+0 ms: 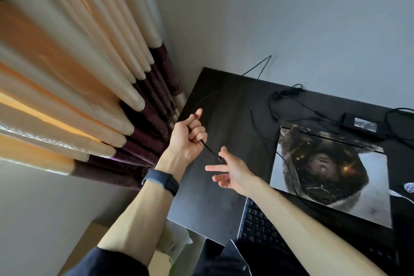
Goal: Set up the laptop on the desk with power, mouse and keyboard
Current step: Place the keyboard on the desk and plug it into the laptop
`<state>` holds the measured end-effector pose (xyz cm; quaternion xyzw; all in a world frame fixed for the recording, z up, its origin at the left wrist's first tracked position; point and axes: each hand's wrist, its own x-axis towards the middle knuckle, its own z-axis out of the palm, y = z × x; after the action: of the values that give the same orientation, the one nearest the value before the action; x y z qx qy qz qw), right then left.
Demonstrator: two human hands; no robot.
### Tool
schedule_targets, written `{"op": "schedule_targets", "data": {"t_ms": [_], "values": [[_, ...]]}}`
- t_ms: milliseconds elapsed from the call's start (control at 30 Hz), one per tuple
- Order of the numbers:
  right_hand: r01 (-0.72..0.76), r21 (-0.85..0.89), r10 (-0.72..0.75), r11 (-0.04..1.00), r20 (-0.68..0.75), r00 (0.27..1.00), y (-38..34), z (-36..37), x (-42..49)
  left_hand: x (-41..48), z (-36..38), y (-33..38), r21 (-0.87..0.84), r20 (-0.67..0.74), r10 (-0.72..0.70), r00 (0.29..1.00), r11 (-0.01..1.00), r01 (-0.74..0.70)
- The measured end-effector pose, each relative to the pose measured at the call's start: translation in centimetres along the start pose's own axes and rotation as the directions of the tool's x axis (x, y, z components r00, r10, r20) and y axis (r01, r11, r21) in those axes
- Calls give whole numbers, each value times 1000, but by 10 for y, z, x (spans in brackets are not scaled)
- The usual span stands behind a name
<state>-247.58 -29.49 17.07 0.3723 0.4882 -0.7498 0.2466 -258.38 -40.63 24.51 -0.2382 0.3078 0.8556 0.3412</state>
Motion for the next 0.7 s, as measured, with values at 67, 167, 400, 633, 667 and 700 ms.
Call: {"op": "schedule_targets", "data": {"t_ms": [67,167,400,633,667,700], "values": [[40,86,-37,995,-45,998,-3,1,1,7,-3,-1,82,-67,18,998,997,-12],[236,-42,-239,971,-266,934,-3,-9,2,25,-18,2,347,-319,155,935,937,-37],[290,-828,-650,480,-114,751,18,-48,2,44,-32,-17,989,-142,80,987,-32,145],[210,-935,-572,286,9,821,29,-55,0,51,9,-55,987,158,-181,971,-4,-162],[211,-940,-577,268,19,817,29,-55,0,54,10,-58,985,164,-171,972,-20,-170],[209,-944,-578,255,25,815,29,-55,0,55,10,-60,982,183,-145,972,-25,-189]]}}
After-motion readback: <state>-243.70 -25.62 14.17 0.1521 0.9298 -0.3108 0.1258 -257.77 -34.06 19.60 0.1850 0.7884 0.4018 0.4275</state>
